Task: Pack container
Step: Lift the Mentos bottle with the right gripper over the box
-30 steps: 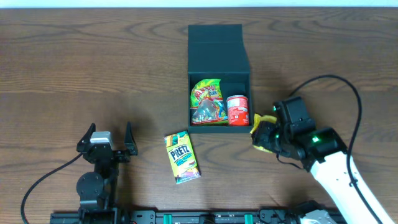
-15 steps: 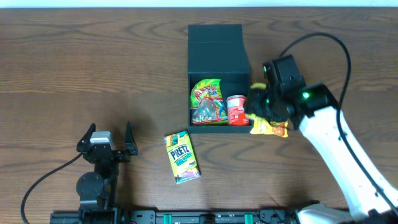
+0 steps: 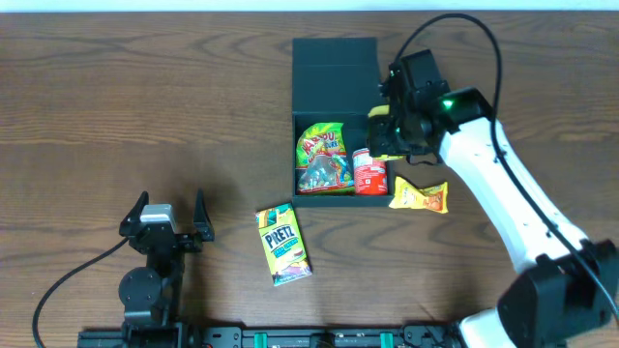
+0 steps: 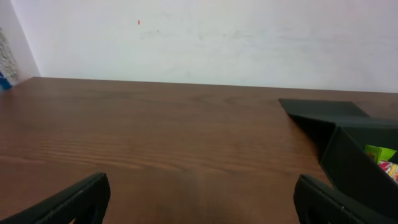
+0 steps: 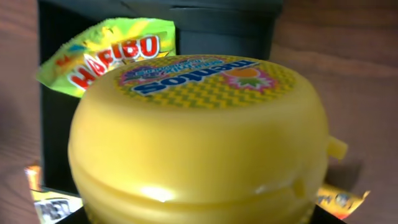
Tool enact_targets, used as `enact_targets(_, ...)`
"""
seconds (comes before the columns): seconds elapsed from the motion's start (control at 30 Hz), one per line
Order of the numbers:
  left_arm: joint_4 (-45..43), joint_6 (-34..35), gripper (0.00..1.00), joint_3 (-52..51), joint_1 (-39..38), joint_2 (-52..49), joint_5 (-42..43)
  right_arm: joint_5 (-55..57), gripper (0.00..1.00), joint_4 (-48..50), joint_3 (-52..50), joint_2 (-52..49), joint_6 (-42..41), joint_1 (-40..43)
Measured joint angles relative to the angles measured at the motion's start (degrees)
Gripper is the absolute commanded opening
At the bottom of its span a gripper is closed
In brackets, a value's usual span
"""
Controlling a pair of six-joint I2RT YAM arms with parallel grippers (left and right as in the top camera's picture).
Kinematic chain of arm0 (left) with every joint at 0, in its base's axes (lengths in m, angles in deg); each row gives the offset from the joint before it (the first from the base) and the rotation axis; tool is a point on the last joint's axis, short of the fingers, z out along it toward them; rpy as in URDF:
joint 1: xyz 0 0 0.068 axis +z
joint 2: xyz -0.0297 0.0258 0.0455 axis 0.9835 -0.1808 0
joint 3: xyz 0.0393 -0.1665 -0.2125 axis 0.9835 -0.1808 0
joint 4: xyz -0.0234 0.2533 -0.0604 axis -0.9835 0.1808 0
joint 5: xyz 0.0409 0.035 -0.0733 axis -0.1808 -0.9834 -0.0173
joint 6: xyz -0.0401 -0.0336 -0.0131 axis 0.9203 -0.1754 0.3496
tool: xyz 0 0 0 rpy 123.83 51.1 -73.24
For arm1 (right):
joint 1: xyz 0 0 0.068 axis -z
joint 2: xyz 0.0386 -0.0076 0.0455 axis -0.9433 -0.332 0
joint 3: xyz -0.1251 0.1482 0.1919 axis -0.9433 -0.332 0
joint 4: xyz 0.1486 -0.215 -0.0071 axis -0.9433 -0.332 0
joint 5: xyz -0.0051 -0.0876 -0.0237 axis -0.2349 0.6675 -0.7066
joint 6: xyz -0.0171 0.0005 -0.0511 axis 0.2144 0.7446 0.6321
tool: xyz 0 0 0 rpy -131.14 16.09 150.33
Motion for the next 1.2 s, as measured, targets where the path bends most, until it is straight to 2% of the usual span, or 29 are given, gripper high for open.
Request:
enact_targets(0.2, 0.0, 0.0, 0.95, 0.0, 0.0, 0.0, 0.0, -0.8, 0.5, 0.0, 2.2, -3.4, 11.5, 0.3)
enact_targets(0.33, 0.0, 0.0, 0.95, 0.0, 0.0, 0.0, 0.0, -1.8, 0.47, 0.1, 4.1, -6.5, 19.4, 0.8)
enact_targets(0.4, 0.0, 0.0, 0.95, 0.0, 0.0, 0.0, 0.0, -2.0, 0.5, 0.1, 5.0, -8.2, 23.5, 0.9)
enact_targets(0.47, 0.0, 0.0, 0.95, 0.0, 0.0, 0.0, 0.0, -2.2, 0.58, 0.2, 5.9, -9.8, 27.5, 0.9)
enact_targets(0.5, 0.0, 0.0, 0.95, 0.0, 0.0, 0.0, 0.0, -2.2, 0.54, 0.2, 6.2, -10.4, 29.7, 0.9)
enact_targets(0.53, 0.0, 0.0, 0.95, 0.0, 0.0, 0.0, 0.0, -2.3, 0.44, 0.1, 6.6, -11.0, 32.0, 0.9)
enact_targets(0.57, 0.0, 0.0, 0.95, 0.0, 0.0, 0.0, 0.0, -2.3, 0.39, 0.2, 6.8, -11.4, 33.5, 0.9)
enact_targets(0.6, 0.0, 0.0, 0.95, 0.0, 0.0, 0.0, 0.0, -2.3, 0.4, 0.0, 7.3, -11.9, 35.5, 0.9)
enact_targets(0.63, 0.0, 0.0, 0.95, 0.0, 0.0, 0.0, 0.0, -2.3, 0.45, 0.1, 7.6, -12.2, 37.4, 0.9)
enact_targets(0.73, 0.0, 0.0, 0.95, 0.0, 0.0, 0.0, 0.0, -2.3, 0.47, 0.3, 8.7, -12.8, 42.5, 0.9)
enact_targets(0.8, 0.0, 0.0, 0.95, 0.0, 0.0, 0.0, 0.0, -2.3, 0.58, 0.3, 9.0, -12.9, 46.3, 0.9)
enact_targets(0.83, 0.0, 0.0, 0.95, 0.0, 0.0, 0.0, 0.0, -2.3, 0.61, 0.3, 9.2, -12.9, 47.9, 1.0)
enact_targets(0.93, 0.0, 0.0, 0.95, 0.0, 0.0, 0.0, 0.0, -2.3, 0.61, 0.3, 9.2, -12.9, 53.5, 1.2)
enact_targets(1.1, 0.0, 0.0, 0.95, 0.0, 0.0, 0.0, 0.0, -2.4, 0.7, 0.3, 9.2, -13.8, 62.6, 1.4)
enact_targets(1.2, 0.0, 0.0, 0.95, 0.0, 0.0, 0.0, 0.0, -3.1, 0.71, 0.4, 9.3, -14.3, 67.6, 1.5)
